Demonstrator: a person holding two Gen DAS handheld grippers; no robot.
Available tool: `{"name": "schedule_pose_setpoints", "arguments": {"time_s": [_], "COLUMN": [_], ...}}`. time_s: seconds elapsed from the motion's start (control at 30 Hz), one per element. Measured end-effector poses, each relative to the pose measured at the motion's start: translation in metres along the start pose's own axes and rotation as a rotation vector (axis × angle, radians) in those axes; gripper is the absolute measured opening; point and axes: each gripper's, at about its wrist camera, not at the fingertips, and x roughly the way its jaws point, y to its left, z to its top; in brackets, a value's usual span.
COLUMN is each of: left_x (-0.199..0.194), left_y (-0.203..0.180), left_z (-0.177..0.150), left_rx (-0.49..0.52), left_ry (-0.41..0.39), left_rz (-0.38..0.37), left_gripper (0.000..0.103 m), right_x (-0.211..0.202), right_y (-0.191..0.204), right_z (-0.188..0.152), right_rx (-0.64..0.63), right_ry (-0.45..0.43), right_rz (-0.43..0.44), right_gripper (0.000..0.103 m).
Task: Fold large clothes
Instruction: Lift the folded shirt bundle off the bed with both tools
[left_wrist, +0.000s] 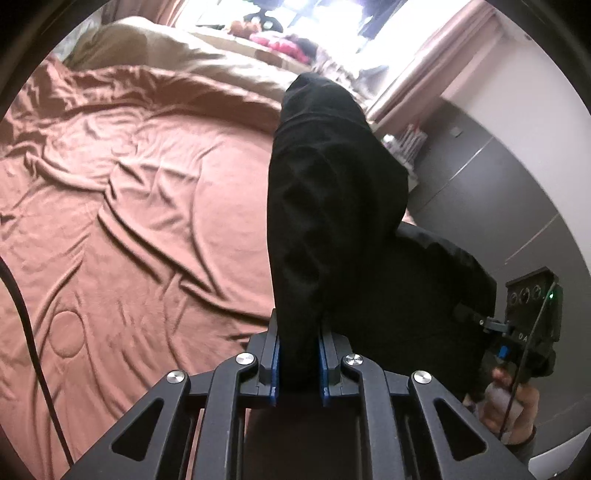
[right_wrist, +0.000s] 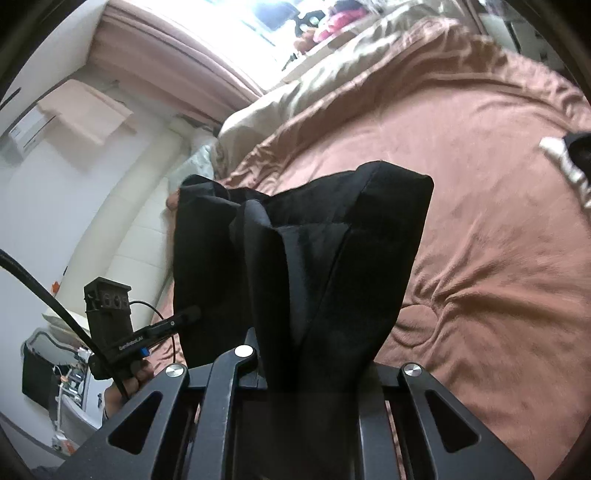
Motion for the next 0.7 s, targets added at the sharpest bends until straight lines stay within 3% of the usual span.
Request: {"name": "schedule_pose_setpoints", "arguments": {"time_s": [0.33, 0.7], "left_x": [-0.064, -0.083], "left_y": [-0.087, -0.201], "left_z": [-0.014, -0.028], "left_rx": [0.089, 0.133], "left_ry": [-0.105, -0.111], "left_rz": [-0.093, -0.195], "left_gripper": [0.015, 0.015], "right_x": [-0.124, -0.261], "right_y": [0.054, 0.074], "right_z": [-0.044, -0.072], "right_rx": [-0.099, -0.154], "right_ry": [-0.164, -0.256], "right_rz": [-0.036, -0.114], "right_gripper": [0.009, 0.009]}}
